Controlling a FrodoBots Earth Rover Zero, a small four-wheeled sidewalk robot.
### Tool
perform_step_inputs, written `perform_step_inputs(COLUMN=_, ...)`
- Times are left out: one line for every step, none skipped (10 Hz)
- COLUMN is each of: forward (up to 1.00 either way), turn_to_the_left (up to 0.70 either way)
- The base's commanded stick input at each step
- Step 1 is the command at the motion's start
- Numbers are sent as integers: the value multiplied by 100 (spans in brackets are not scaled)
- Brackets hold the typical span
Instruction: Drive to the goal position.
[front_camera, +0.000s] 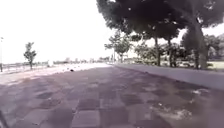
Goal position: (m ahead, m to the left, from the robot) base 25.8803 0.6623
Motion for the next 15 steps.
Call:
perform_step_inputs(forward=85, turn_to_the_left=13)
perform_step_inputs(forward=85, turn_to_the_left=18)
perform_step_inputs(forward=85, turn_to_the_left=8)
perform_step_inputs(forward=85, turn_to_the_left=0)
perform_step_inputs(forward=85, turn_to_the_left=0)
perform_step_inputs(forward=85, turn_to_the_left=0)
perform_step_inputs(forward=85, turn_to_the_left=0)
perform_step_inputs(forward=85, turn_to_the_left=0)
perform_step_inputs(forward=85, turn_to_the_left=0)
perform_step_inputs(forward=85, turn_to_the_left=0)
perform_step_inputs(forward=85, turn_to_the_left=0)
perform_step_inputs(forward=85, turn_to_the_left=9)
perform_step_inputs(forward=85, turn_to_the_left=11)
perform_step_inputs(forward=85, turn_to_the_left=0)
perform_step_inputs(forward=85, turn_to_the_left=0)
